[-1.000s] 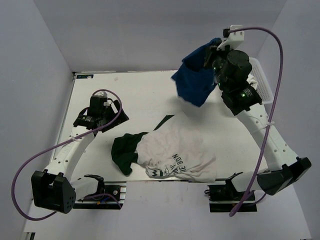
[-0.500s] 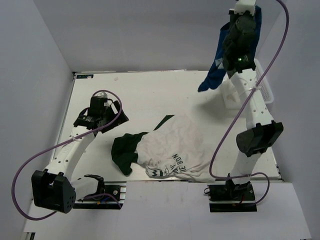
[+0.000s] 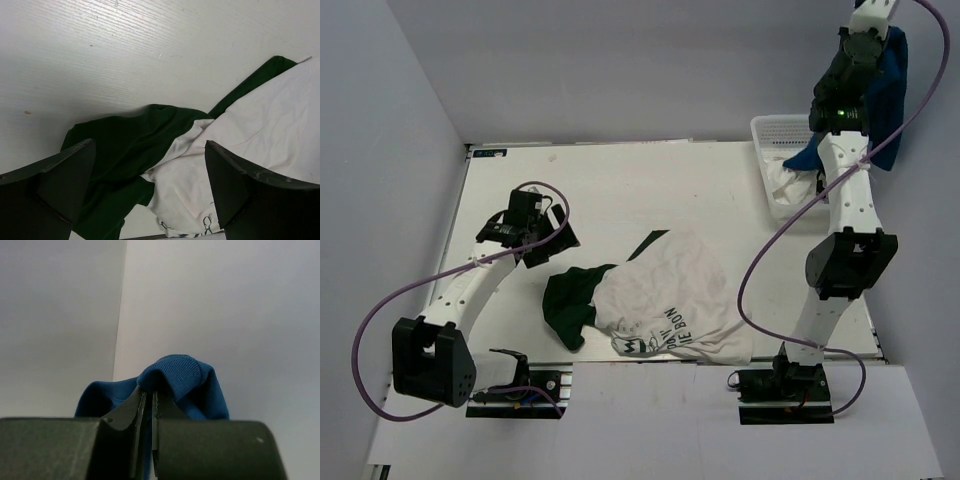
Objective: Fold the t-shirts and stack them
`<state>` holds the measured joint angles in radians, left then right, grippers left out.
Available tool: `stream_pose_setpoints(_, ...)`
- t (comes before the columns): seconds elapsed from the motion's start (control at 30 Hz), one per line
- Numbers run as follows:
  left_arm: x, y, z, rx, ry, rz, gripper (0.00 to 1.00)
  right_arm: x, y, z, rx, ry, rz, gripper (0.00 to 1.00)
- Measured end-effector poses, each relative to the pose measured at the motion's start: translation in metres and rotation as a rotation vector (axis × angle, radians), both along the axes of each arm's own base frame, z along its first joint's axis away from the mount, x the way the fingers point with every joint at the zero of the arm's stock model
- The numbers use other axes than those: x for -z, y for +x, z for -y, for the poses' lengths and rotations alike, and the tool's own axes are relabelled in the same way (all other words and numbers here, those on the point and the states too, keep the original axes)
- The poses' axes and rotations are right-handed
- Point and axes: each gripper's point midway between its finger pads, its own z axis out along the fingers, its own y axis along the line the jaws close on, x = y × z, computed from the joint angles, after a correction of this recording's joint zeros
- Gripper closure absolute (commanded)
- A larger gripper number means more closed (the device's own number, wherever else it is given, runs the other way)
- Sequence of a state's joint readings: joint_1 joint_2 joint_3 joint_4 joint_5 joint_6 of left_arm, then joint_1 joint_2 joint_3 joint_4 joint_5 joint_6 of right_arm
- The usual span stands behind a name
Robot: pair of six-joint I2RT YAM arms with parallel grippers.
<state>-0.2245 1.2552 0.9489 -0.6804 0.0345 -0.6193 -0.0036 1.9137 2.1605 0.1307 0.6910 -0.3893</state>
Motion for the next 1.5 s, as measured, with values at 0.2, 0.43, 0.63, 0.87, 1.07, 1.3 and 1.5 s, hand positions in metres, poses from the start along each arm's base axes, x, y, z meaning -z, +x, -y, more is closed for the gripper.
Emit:
stream_pose_setpoints(0.2, -0.004, 0.003, 0.0, -0.005, -0.001, 0.01, 0.0, 0.125, 0.032, 0.016, -0.076, 0.117, -0.218, 1.0)
stream_pose_setpoints(0.43, 0.007, 0.001, -0.007, -0.037, 0.039, -0.045, 0.0, 0.328, 0.027, -0.025, -0.212, 0.407, -0.596, 1.0)
stream_pose_setpoints(0.63, 0.023, -0.011, -0.016, -0.057, 0.091, -0.131, 0.0, 0.369, 0.019, -0.052, -0.267, 0.601, -0.701, 0.1)
stream_pose_setpoints(0.87, 0.043, -0.033, -0.024, -0.075, 0.125, -0.222, 0.0, 0.319, -0.019, -0.09, -0.402, 0.61, -0.653, 0.1)
stream_pose_setpoints(1.07, 0.07, -0.068, -0.03, -0.087, 0.131, -0.32, 0.0, 0.257, -0.069, -0.18, -0.687, 0.428, -0.61, 0.1)
stream_pose_setpoints(1.3, 0.082, -0.086, -0.031, -0.105, 0.115, -0.343, 0.17, 0.332, -0.092, -0.282, -1.021, 0.275, -0.896, 0.1)
stream_pose_setpoints(1.5, 0.098, -0.084, -0.03, -0.111, 0.121, -0.38, 0.42, 0.436, -0.129, -0.34, -1.159, 0.192, -1.212, 0.1)
